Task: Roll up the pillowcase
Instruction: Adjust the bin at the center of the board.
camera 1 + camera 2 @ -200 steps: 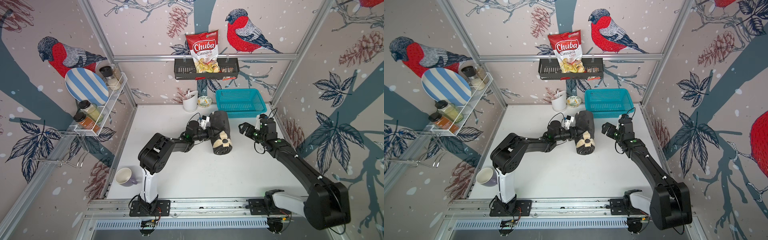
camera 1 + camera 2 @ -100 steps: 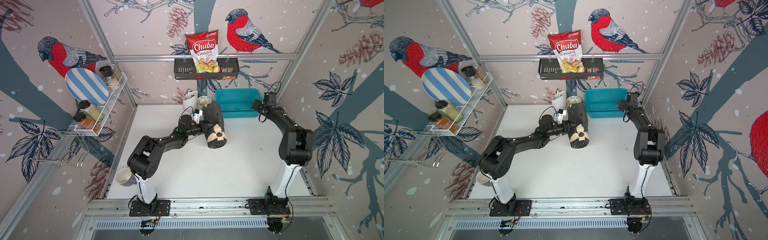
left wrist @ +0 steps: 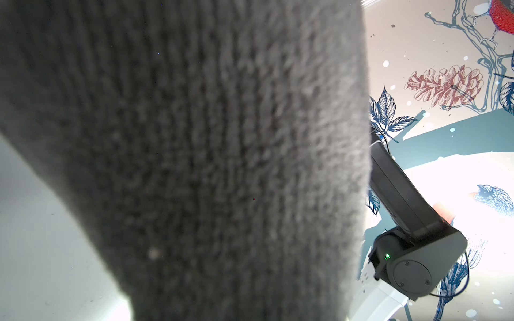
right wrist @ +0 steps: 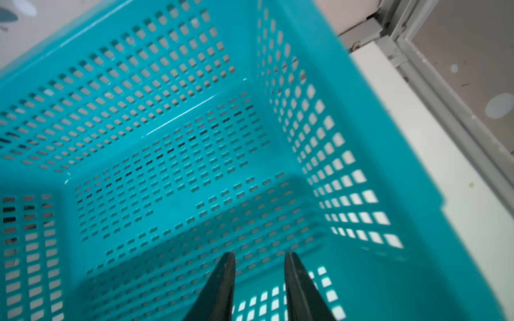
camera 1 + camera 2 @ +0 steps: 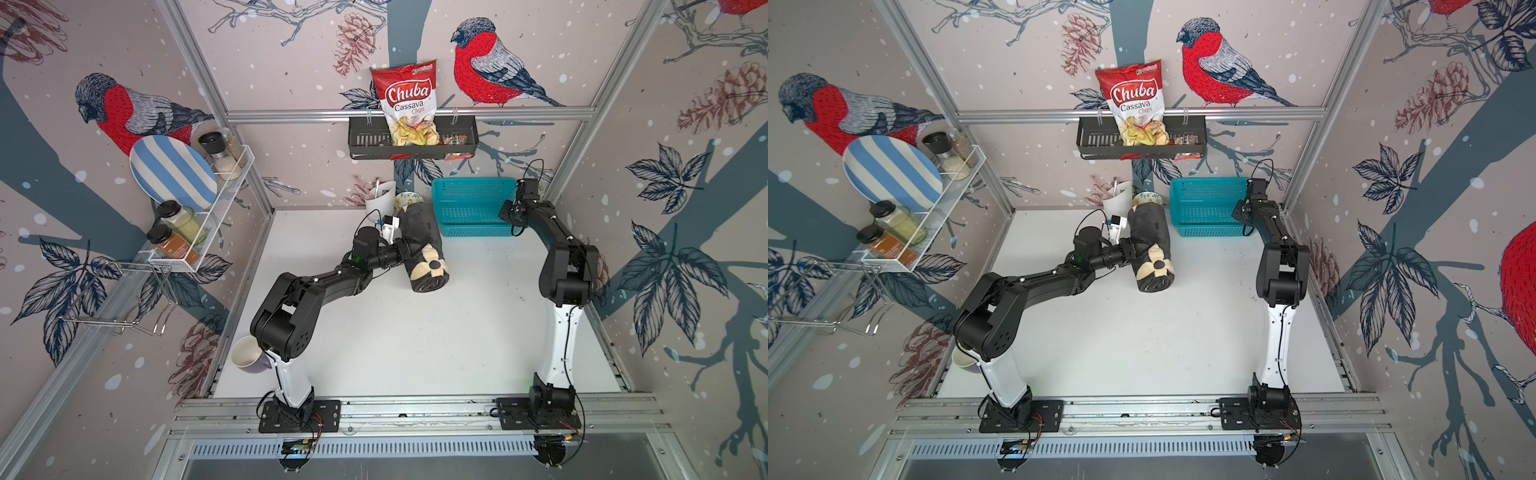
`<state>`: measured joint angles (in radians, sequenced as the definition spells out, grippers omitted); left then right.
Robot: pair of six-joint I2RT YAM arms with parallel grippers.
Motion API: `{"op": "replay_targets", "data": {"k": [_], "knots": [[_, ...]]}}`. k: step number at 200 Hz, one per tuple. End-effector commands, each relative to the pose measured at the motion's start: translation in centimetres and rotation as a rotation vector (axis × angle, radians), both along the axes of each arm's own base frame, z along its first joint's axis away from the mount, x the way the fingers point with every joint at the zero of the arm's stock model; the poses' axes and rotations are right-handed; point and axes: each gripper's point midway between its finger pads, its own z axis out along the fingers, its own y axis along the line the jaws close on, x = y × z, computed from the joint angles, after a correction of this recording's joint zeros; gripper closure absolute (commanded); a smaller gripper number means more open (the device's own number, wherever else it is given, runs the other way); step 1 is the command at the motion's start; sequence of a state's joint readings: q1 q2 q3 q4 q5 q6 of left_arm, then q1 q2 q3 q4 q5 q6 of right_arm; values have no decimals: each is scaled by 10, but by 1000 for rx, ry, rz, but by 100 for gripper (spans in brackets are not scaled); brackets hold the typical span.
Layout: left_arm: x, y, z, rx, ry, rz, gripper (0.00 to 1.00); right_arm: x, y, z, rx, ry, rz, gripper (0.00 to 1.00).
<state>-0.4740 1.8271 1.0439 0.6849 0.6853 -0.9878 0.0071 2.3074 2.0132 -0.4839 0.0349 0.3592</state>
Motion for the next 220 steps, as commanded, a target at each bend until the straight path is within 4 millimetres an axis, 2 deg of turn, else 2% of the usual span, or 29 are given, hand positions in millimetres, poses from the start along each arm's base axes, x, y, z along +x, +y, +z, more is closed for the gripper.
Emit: {"op": "replay_targets", "data": {"k": [1,52,86,108,131,150,164,190,220], "knots": [[0,4,20,-29,-81,-10,67,-23,19,-5,22,70,33,65],[-4,13,27,-49,-93,-11,67,-70,81,-17,92,160,116,64],[-7,15,40,-64,-115,-10,67,-117,140,-25,174,199,196,64],[-7,16,47,-82,-116,1,67,-140,167,-14,225,182,230,63],[-6,14,52,-112,-112,6,67,-154,180,6,261,152,262,61],[-5,5,58,-141,-110,-4,67,-161,169,24,247,120,237,58],[-4,-10,62,-155,-112,-22,68,-164,145,40,242,79,183,48],[-1,-41,62,-165,-103,-30,67,-173,95,70,234,-21,83,40],[11,-84,59,-188,-84,-34,67,-185,53,98,208,-122,23,4]]}}
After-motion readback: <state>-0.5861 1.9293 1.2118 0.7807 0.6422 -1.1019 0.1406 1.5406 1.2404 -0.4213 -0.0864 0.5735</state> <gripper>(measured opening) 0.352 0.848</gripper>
